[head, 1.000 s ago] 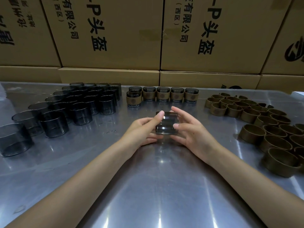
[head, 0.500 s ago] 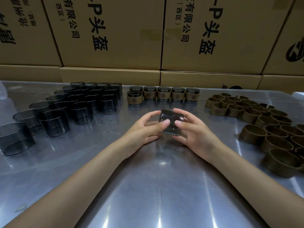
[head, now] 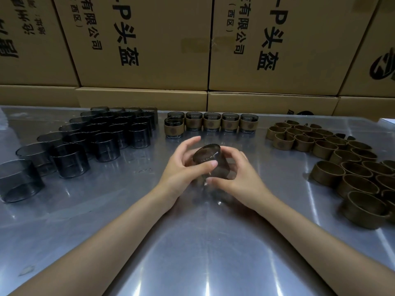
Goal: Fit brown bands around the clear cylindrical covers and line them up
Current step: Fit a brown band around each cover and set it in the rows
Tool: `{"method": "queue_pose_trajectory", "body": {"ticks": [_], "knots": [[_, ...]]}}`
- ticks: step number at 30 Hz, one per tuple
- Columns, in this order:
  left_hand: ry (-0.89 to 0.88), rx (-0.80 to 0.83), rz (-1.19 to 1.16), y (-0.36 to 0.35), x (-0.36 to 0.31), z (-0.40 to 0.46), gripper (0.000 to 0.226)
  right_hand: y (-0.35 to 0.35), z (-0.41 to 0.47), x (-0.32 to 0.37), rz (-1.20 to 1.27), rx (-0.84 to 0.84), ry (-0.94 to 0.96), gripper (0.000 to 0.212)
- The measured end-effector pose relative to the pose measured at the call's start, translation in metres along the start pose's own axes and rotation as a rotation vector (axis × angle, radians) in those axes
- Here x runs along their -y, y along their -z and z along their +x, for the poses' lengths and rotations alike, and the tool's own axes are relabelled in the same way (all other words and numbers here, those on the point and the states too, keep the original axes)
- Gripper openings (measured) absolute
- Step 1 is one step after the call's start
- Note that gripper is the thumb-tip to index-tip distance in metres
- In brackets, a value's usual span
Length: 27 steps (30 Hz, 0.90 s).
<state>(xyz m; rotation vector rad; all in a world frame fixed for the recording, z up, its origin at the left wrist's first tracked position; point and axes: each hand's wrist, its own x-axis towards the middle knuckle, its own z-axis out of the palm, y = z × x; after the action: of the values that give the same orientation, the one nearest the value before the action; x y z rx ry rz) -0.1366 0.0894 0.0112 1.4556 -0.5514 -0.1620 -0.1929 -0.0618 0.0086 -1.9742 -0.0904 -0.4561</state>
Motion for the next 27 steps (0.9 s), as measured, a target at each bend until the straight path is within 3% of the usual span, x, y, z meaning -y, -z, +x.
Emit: {"method": "queue_pose_trajectory", "body": {"ticks": [5,10,13,18,23,27], "knots": [[-0.099,0.064,0.232,-0.005,0.004,0.001,0.083,0.0,-0.001,-0.005,-0.222,-0.086,0.003,0.074],[-0.052,0.119,0.259,-0.006,0.005,0.002,0.085,-0.002,-0.002,-0.006,-0.341,-0.085,-0.085,0.086],[-0.026,0.099,0.184,-0.007,0.003,0.002,0.082,-0.002,-0.002,-0.003,-0.322,-0.115,-0.086,0.075],[0.066,0.017,0.061,-0.004,-0.002,0.004,0.065,0.021,-0.001,-0.005,-0.426,-0.356,-0.038,0.046],[0.081,0.037,0.057,-0.003,0.0,0.004,0.056,0.06,0.0,-0.021,-0.803,-0.529,-0.263,0.048],[0.078,0.051,0.075,-0.005,-0.002,0.003,0.057,0.072,-0.003,-0.028,-0.99,-0.511,-0.464,0.056]]}}
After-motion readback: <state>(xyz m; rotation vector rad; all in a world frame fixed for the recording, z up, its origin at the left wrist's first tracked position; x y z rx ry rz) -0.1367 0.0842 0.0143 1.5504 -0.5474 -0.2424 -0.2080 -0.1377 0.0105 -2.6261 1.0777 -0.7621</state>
